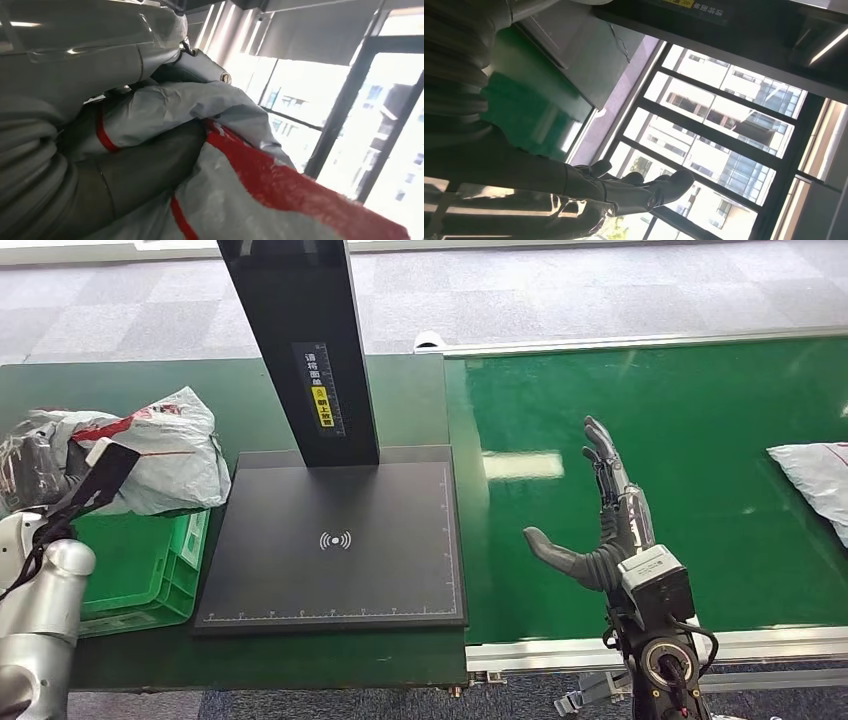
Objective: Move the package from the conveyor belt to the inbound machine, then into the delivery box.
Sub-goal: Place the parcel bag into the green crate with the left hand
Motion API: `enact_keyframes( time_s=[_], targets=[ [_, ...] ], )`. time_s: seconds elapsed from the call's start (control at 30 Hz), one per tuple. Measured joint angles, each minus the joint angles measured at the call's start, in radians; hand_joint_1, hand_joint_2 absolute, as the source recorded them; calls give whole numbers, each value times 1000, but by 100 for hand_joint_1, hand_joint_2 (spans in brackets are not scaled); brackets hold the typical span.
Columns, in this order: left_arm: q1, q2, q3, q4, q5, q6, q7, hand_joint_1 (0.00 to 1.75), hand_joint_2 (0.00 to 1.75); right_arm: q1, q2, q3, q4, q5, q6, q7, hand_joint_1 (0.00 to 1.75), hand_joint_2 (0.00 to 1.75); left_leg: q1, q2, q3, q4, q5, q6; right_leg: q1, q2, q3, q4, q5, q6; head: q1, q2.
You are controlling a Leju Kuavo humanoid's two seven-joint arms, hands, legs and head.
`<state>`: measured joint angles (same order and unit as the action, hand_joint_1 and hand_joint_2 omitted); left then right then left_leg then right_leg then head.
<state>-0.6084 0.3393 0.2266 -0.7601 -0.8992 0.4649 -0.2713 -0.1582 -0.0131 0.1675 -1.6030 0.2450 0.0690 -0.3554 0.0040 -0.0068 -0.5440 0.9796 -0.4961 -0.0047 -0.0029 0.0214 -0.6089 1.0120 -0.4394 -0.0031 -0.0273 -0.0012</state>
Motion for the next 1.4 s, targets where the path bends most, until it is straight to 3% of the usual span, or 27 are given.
enact_keyframes(
  time_s=[0.27, 0.47, 0.5, 0.6, 0.63, 0.67, 0.73, 0.83, 0.9, 0.97, 1.13, 1.27, 1.4],
  targets=[
    [-47, 69, 32, 220, -134, 37, 236, 175, 175, -17, 0, 2, 7, -9, 0, 5, 0, 175, 3, 0, 0, 0, 0, -1, 3, 0, 0, 1, 0, 0, 0, 0],
    [-49, 109, 77, 277, -199, 88, 340, 175, 175, -36, 2, 15, 16, -15, 0, 19, 0, 175, 3, 1, -1, 0, 0, -1, 3, 0, -1, 1, 0, 0, 1, 0],
    [-50, 115, 84, 282, -210, 97, 354, 166, 175, -38, 3, 18, 18, -15, 0, 20, 0, 175, 3, 1, -1, 0, 0, -1, 3, 1, -1, 1, 0, 0, 1, 0],
    [-50, 130, 106, 296, -224, 109, 373, 39, 175, -39, 5, 23, 23, -15, 0, 21, 0, 175, 3, 2, -1, 0, 0, -2, 3, 2, -1, 1, 0, 0, 0, 0],
    [-50, 133, 113, 300, -217, 102, 366, 3, 175, -40, 6, 24, 24, -15, -1, 22, 0, 175, 3, 1, -1, 0, 0, -2, 3, 2, -2, 1, 0, 0, 0, 0],
    [-51, 135, 122, 302, -198, 86, 347, 0, 175, -40, 7, 24, 25, -15, -2, 23, 0, 175, 3, 1, -1, 0, 0, -2, 3, 1, -2, 1, 0, 0, 0, 0],
    [-58, 131, 154, 305, -88, -6, 259, 0, 175, -40, 8, 24, 26, -15, -4, 23, 0, 175, 3, 1, -1, 0, 0, -2, 3, 1, -2, 1, 0, 0, 0, 0],
    [-75, 108, 255, 304, 186, -262, 78, 0, 175, -39, 9, 23, 28, -11, -4, 23, 0, 175, 3, 1, 0, 0, 0, -2, 3, 1, -1, 1, 0, 0, 0, 0],
    [-85, 95, 326, 303, 310, -390, 8, 0, 175, -39, 9, 23, 32, -9, -3, 23, 0, 175, 3, 1, 1, 0, 0, -2, 2, 1, 0, 1, 0, -1, 0, 0],
    [-90, 85, 377, 302, 361, -442, -16, 0, 175, -39, 9, 23, 35, -9, -3, 23, 0, 175, 3, 1, 1, 0, 0, -2, 2, 1, 0, 1, 0, -1, 0, 0],
    [-95, 69, 438, 298, 384, -462, -22, 0, 175, -39, 9, 23, 39, -9, -2, 23, 0, 175, 3, 1, 2, 0, 0, -2, 2, 1, 0, 1, 0, -1, 0, 0],
    [-100, 63, 460, 297, 398, -473, -29, 0, 0, -39, 9, 23, 43, -9, -2, 23, 0, 175, 3, 1, 2, 0, 0, -2, 3, 1, 0, 1, 0, -1, 0, 0],
    [-102, 51, 484, 280, 534, -588, -90, 0, 175, -39, 9, 23, 44, -9, -2, 23, 0, 175, 3, 0, 2, 0, 0, -2, 3, 1, 0, 1, 0, -1, 0, 0]
  ],
)
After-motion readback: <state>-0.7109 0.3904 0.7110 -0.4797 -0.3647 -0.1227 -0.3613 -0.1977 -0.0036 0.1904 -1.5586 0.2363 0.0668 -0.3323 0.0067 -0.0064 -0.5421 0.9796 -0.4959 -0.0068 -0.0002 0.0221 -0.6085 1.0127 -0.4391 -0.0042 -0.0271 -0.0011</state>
